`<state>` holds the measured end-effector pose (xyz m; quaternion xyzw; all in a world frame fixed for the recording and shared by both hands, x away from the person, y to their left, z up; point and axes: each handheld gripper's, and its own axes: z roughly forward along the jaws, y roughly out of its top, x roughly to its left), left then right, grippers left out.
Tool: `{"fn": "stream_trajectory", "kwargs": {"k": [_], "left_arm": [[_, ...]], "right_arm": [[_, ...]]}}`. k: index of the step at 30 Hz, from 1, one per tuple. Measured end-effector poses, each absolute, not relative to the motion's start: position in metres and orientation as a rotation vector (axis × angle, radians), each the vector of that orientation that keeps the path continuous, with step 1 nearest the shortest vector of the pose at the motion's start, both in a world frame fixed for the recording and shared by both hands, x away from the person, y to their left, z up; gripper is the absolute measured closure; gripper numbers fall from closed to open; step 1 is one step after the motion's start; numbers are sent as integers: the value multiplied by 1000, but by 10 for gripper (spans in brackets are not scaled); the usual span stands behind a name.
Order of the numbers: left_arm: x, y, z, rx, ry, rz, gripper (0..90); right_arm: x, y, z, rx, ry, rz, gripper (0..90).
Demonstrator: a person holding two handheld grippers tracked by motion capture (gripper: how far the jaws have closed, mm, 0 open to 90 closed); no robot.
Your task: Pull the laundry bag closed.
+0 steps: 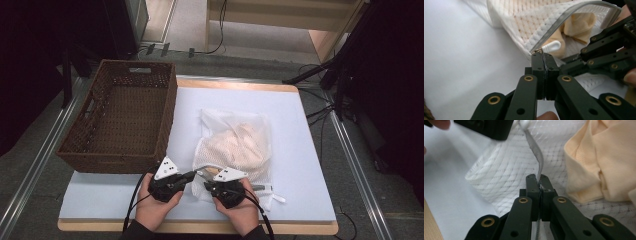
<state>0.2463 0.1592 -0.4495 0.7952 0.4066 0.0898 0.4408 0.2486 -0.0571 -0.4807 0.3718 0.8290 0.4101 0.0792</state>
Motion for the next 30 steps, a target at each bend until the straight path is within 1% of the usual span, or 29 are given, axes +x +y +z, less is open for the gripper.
{"fn": "stream_trajectory", "kwargs": {"k": [4, 6, 7, 8, 10, 11, 12, 14, 17, 18, 21, 23, 25, 30], "left_arm": [[247, 168, -456, 1966, 1063, 197, 741], [249, 167, -459, 1994, 1081, 176, 619], [251, 165, -462, 2021, 1080, 153, 532], [252, 163, -465, 2048, 1078, 156, 489], [254, 160, -469, 2060, 1083, 171, 435], [255, 160, -470, 2048, 1089, 164, 429], [256, 159, -470, 2045, 1096, 164, 432], [259, 157, -471, 2043, 1099, 169, 481], [261, 155, -472, 2037, 1105, 154, 632], [261, 155, -472, 2040, 1106, 138, 723], [258, 156, -469, 2028, 1088, 164, 831], [255, 158, -464, 2002, 1064, 182, 871], [252, 159, -461, 1994, 1047, 197, 893], [246, 159, -455, 1995, 1016, 251, 900]], "right_arm": [[249, -58, -481, 1118, 2476, 1232, 893], [249, -57, -481, 1112, 2475, 1235, 892], [249, -57, -482, 1111, 2475, 1235, 892], [249, -58, -482, 1115, 2476, 1235, 891], [250, -58, -482, 1112, 2475, 1241, 891], [250, -58, -482, 1111, 2475, 1241, 891], [250, -58, -482, 1109, 2475, 1240, 891], [250, -58, -482, 1109, 2477, 1242, 891], [250, -59, -482, 1106, 2478, 1242, 890], [250, -59, -482, 1111, 2478, 1246, 888], [250, -61, -481, 1115, 2478, 1253, 873], [249, -63, -476, 1113, 2464, 1317, 827], [247, -65, -468, 1107, 2440, 1379, 791], [242, -56, -451, 1071, 2415, 1429, 773]]}}
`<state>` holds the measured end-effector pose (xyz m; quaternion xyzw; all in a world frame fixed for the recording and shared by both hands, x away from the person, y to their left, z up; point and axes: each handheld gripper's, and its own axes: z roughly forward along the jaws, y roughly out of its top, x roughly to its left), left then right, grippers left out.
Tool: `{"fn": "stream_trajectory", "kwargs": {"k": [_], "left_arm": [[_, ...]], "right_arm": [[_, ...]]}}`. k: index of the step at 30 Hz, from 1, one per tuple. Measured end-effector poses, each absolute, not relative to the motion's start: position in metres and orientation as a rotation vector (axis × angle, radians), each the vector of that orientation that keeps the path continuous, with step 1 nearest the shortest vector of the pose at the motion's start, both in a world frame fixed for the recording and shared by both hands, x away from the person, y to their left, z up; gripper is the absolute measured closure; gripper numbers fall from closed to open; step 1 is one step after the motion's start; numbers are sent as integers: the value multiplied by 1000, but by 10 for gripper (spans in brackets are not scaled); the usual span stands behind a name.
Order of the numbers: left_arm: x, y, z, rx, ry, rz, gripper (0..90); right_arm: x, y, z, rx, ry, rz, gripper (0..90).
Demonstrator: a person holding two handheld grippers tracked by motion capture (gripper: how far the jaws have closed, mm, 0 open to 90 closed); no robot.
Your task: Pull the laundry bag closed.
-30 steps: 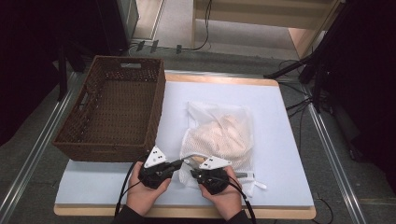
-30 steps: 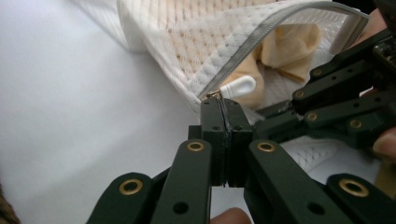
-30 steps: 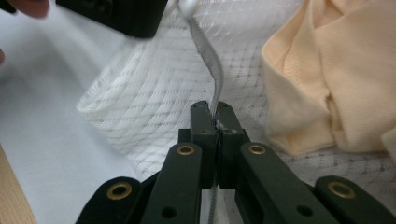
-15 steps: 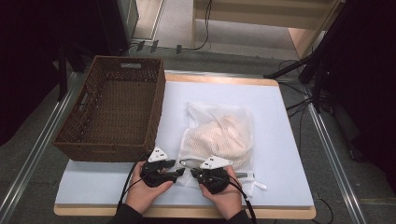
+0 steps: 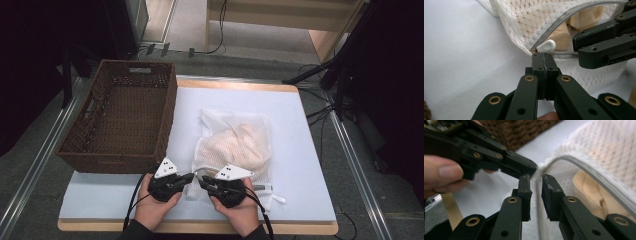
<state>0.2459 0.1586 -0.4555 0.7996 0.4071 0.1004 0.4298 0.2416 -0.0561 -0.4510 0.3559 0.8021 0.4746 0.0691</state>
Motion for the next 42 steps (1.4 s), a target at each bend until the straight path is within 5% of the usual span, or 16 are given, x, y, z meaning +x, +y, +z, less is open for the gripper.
{"fn": "stream_trajectory", "kwargs": {"k": [12, 18, 24, 28, 31, 34, 38, 42], "left_arm": [[241, 157, -454, 2001, 999, 281, 900], [239, 154, -453, 2016, 977, 308, 900], [241, 160, -454, 2005, 1000, 243, 900], [248, 160, -461, 2013, 1010, 133, 597], [254, 155, -465, 2012, 1015, 125, 499], [262, 153, -465, 1989, 998, 136, 577], [263, 154, -465, 1990, 979, 157, 851], [257, 154, -461, 2011, 939, 218, 875]], "right_arm": [[259, -50, -453, 1219, 2395, 1446, 726], [262, -46, -456, 1228, 2426, 1459, 865], [259, -54, -451, 1214, 2383, 1487, 873], [258, -57, -449, 1189, 2380, 1502, 874], [258, -59, -449, 1187, 2377, 1523, 874], [258, -59, -449, 1185, 2384, 1525, 874], [259, -59, -450, 1186, 2404, 1516, 873], [258, -59, -447, 1194, 2397, 1538, 853]]}}
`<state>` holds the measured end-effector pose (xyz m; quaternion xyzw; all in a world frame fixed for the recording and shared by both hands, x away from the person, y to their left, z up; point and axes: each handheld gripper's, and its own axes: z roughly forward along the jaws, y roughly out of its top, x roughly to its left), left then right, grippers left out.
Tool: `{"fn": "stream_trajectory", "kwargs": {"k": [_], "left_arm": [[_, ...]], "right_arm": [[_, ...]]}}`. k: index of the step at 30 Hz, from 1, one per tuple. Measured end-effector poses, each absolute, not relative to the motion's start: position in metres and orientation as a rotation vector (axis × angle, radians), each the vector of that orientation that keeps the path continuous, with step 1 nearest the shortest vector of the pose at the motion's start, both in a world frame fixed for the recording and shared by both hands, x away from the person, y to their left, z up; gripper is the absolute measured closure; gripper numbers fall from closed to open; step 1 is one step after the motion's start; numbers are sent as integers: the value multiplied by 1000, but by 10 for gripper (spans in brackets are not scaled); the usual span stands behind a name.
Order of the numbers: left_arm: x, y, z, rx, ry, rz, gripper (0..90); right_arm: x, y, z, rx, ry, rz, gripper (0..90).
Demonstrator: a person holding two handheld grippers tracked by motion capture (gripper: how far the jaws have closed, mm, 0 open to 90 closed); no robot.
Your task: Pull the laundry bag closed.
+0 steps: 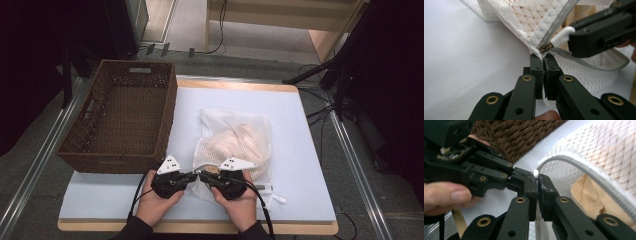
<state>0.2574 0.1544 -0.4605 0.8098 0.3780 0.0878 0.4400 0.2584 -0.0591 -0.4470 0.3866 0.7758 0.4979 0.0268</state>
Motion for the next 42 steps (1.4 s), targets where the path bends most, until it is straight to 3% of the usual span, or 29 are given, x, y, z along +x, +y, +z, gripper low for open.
{"fn": "stream_trajectory", "kwargs": {"k": [2, 4, 6, 7, 9, 21, 34, 38, 42], "left_arm": [[254, 151, -458, 2028, 921, 250, 878], [250, 147, -457, 2059, 894, 286, 879], [249, 145, -457, 2073, 884, 303, 878], [247, 145, -457, 2072, 887, 310, 878], [248, 147, -457, 2061, 900, 304, 879], [248, 152, -458, 1993, 945, 199, 894], [244, 151, -455, 1974, 972, 186, 895], [250, 168, -457, 1913, 1057, 173, 896], [248, 172, -457, 1928, 1029, 174, 894]], "right_arm": [[258, -57, -446, 1185, 2397, 1526, 764], [257, -54, -445, 1179, 2397, 1517, 741], [257, -53, -445, 1173, 2394, 1523, 745], [257, -51, -445, 1164, 2401, 1496, 836], [256, -51, -446, 1166, 2407, 1493, 864], [249, -59, -449, 1156, 2388, 1509, 870], [244, -66, -450, 1157, 2378, 1533, 870], [245, -75, -449, 1209, 2320, 1521, 871], [246, -90, -449, 1237, 2302, 1538, 870]]}}
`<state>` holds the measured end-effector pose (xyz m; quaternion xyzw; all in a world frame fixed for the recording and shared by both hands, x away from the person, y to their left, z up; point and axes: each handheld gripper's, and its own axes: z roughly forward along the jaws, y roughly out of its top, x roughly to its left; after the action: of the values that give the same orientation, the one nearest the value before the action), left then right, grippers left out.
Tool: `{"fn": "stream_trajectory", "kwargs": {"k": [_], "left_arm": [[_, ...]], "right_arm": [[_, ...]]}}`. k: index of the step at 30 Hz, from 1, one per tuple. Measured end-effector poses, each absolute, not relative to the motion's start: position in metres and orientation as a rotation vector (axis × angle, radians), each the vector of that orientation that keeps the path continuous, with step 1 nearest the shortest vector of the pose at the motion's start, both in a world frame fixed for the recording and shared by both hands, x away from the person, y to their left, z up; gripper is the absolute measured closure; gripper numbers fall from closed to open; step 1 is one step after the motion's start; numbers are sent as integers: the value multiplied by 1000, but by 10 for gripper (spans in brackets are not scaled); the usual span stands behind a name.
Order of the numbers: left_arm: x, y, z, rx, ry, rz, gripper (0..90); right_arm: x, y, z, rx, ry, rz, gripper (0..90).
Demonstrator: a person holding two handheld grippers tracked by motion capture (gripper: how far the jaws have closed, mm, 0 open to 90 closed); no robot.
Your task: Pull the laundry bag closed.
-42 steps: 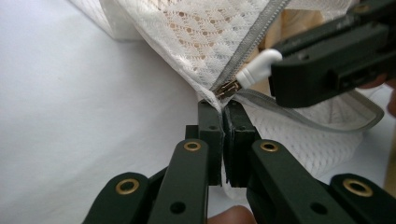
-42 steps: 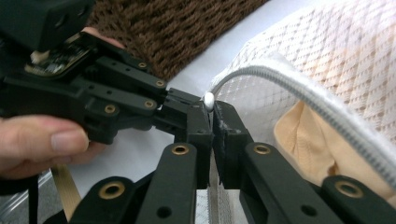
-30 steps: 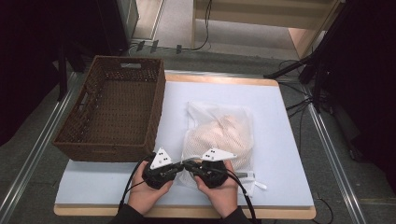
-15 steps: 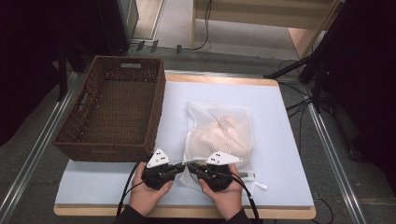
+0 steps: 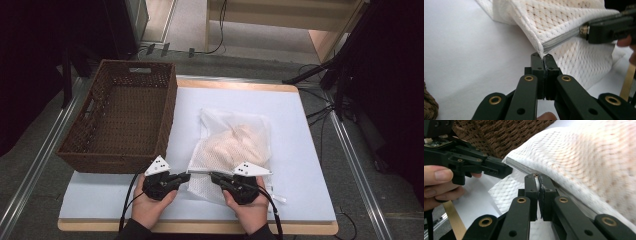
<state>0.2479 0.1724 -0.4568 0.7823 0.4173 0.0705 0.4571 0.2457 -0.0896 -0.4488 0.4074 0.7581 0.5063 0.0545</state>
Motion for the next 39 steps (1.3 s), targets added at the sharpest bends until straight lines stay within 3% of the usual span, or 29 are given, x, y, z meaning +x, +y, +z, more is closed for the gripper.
{"fn": "stream_trajectory", "kwargs": {"k": [39], "left_arm": [[242, 162, -459, 1969, 999, 195, 891]], "right_arm": [[229, -199, -458, 1402, 2139, 1462, 869]]}}
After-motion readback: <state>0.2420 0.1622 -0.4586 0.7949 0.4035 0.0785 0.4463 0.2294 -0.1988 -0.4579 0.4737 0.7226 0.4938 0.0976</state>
